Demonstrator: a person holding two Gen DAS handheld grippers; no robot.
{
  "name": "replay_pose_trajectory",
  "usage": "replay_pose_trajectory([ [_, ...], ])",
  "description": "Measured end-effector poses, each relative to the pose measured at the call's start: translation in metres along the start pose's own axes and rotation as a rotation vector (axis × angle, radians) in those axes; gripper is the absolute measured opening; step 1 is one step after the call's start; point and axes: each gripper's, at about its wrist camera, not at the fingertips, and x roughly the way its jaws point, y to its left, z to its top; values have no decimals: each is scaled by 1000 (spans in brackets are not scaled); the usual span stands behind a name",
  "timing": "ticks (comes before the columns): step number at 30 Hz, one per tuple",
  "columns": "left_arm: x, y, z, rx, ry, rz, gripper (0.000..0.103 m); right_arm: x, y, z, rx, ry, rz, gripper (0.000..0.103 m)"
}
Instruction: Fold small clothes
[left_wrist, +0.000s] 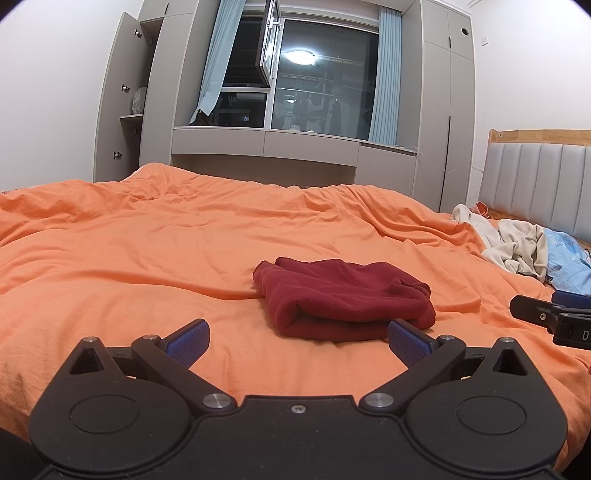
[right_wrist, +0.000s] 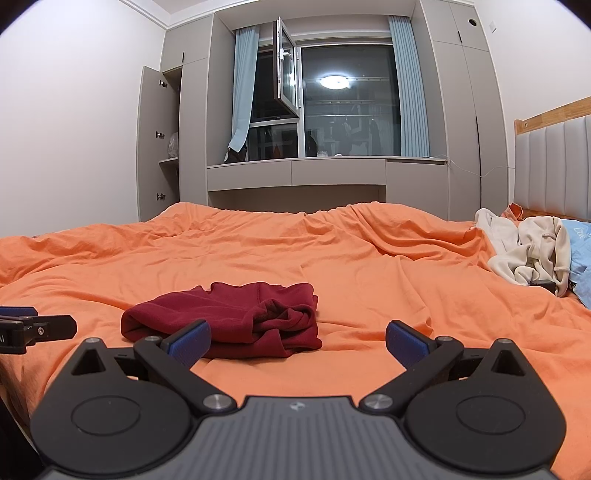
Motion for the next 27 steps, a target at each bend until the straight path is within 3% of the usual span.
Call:
replay_pose_trajectory([
  [27,0,-1,1,0,1,1,102,0,-1,-2,0,4,-1,103],
])
